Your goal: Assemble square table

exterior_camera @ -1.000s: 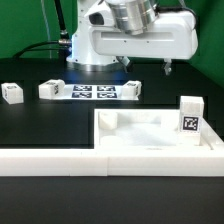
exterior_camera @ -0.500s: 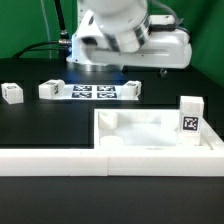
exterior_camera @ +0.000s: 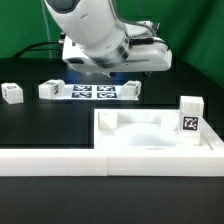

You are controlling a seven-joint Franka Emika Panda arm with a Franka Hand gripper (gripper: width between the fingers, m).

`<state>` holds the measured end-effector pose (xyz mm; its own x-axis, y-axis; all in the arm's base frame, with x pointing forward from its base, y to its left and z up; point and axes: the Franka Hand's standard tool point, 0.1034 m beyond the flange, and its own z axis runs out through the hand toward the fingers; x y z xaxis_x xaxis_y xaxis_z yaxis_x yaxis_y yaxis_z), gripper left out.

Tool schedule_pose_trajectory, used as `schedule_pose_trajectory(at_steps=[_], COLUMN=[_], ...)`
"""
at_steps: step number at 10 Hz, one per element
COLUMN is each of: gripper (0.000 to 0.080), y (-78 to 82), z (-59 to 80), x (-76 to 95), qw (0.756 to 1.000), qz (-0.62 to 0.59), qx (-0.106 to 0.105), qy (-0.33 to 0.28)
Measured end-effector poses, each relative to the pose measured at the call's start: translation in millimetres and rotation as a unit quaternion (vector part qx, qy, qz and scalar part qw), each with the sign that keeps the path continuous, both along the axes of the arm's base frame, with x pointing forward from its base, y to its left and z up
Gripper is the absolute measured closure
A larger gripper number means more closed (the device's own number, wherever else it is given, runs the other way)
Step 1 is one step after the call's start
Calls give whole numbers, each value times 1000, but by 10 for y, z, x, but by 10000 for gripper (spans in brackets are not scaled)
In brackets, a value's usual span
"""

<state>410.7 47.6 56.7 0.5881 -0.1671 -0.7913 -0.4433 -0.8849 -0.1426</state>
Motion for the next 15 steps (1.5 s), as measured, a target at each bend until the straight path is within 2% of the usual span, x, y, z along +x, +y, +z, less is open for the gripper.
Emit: schedule_pose_trajectory(at_steps=[1,2,4,5,7,10,11,12,13,14,15], gripper=[150,150,150,150,150,155,269,416,416,512,512], y=[0,15,144,129,128,162,162,161,161,161,161], z=[-7,-60,-232,-292,-416,-446,-446,-446,-446,-446,-446], x=[-8,-91,-327,-401,-437,-453,-453,-453,-453,-453,-453], qw=[1000,1000,1000,1000,1000,1000,1000,1000,1000,1000,1000], qz=[0,-6,6,3,2,3,3,3,3,3,3], qx=[0,0,-8,-10,-18,-20,-20,-20,-20,-20,-20], qy=[1,7,4,11,11,14,14,14,14,14,14])
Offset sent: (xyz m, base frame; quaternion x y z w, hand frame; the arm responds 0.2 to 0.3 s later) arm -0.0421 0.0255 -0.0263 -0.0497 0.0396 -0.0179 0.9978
